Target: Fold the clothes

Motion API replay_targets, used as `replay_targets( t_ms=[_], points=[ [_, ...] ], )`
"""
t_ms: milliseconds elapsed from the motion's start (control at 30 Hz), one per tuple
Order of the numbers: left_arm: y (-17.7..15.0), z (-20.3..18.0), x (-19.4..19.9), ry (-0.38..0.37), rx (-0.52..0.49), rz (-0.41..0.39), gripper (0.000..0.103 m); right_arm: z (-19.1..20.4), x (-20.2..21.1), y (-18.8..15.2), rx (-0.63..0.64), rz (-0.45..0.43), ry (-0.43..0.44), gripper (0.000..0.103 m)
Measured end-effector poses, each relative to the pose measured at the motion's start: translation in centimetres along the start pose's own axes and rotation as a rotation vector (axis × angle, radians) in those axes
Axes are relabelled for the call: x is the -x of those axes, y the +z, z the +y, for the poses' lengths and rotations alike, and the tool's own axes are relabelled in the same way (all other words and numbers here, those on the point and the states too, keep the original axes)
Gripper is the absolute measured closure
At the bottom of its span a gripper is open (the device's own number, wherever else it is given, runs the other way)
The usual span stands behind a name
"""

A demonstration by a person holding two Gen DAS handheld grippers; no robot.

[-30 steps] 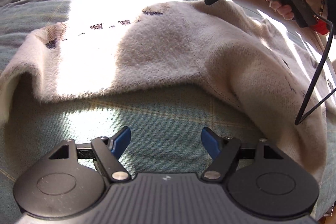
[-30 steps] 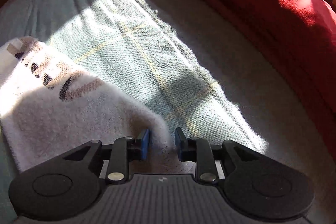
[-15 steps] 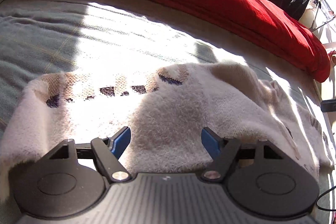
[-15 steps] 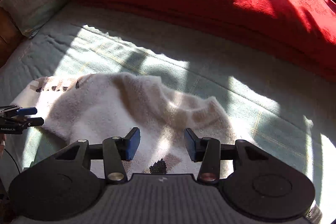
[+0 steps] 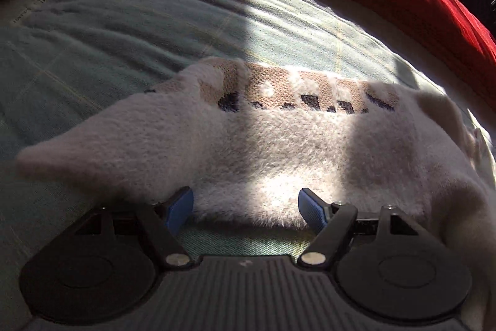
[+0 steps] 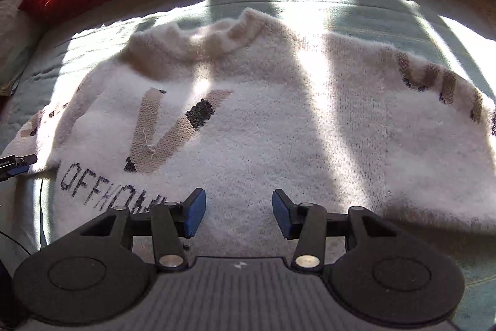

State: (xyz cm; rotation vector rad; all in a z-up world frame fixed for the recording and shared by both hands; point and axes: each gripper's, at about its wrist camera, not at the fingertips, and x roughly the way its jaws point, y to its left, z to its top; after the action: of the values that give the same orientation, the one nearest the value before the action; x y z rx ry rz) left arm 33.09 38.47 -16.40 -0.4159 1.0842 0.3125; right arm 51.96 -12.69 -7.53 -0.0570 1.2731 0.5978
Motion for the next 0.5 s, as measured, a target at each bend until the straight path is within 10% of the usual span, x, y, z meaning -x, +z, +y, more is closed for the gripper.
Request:
replay_targets(
  t_ms=[400,500],
  points=[
    [-2.4,5.8,1.5,-0.039,0.246,0.043,0.027,0.9,-0.9,0.4,0.011,-0.007,0.002,0.049],
    [-1.9,5.0,1.5,-0.156,0.244,0.012,0.027,1.4,-1.0,0.5,0.028,-0.012,-0.003,0.049]
  ],
)
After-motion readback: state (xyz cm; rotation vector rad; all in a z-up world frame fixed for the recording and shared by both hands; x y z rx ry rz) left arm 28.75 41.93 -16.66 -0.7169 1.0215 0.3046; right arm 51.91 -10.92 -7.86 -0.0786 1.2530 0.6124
